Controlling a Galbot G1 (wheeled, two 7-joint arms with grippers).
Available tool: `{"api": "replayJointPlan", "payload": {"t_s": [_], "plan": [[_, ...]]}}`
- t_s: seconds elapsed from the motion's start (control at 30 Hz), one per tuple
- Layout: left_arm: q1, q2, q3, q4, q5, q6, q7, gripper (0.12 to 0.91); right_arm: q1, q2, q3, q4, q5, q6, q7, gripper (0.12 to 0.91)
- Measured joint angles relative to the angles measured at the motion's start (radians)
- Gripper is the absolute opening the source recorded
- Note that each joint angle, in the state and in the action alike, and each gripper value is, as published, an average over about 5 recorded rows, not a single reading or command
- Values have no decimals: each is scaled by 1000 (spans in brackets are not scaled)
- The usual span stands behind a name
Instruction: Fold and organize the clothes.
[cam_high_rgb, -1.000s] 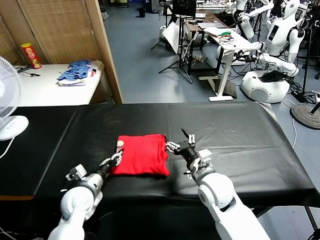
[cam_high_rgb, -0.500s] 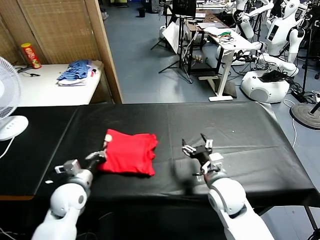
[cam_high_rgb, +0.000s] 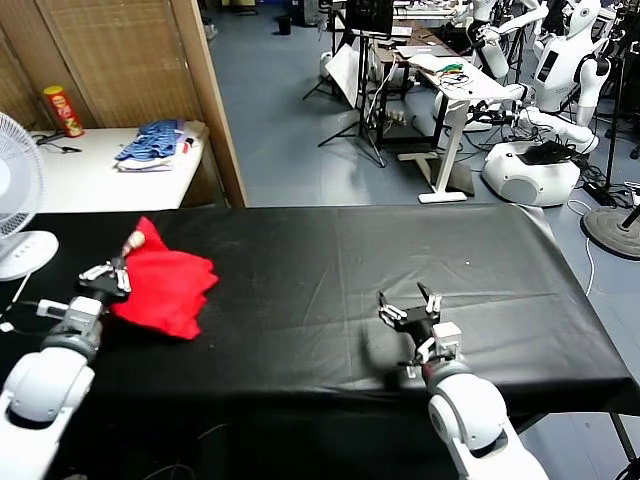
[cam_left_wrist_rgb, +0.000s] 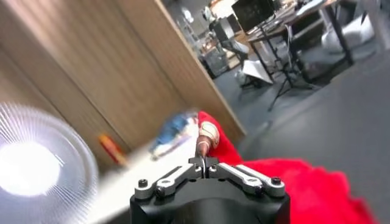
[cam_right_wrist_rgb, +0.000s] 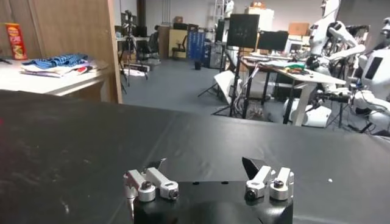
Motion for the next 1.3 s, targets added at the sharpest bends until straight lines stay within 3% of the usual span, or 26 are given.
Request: {"api": "replayJointPlan", "payload": {"t_s": [0.17, 0.33, 0.43, 0.53, 0.63, 0.83, 0.97, 1.13, 1.3], "plan": [[17, -27, 49, -84, -8, 19, -8, 142, -19, 2, 9, 9, -6, 0, -3, 798], [-2, -130, 183, -115, -149, 41, -50, 142, -39, -3, 29, 23, -5, -3, -12, 798], [-21, -202, 273, -114, -231, 31, -74, 142, -53, -14, 42, 34, -1, -9, -21, 798], [-41, -260, 348, -103, -260, 16, -59, 153, -70, -30, 49, 44, 3, -14, -30, 798], [-54, -291, 393, -100, -274, 9, -19, 251, -85, -51, 42, 50, 15, -16, -42, 798], [-53, -300, 415, -119, -311, -24, 58, 581, -67, -64, -13, 31, 97, -28, -65, 798], [-39, -291, 405, -136, -323, -47, 71, 760, -19, -47, -76, -6, 176, -49, -67, 798], [-20, -280, 382, -150, -317, -58, 60, 796, 73, -2, -173, -84, 233, -63, -74, 798], [9, -281, 358, -158, -325, -66, 23, 798, 161, 41, -255, -183, 263, -61, -66, 797]]}}
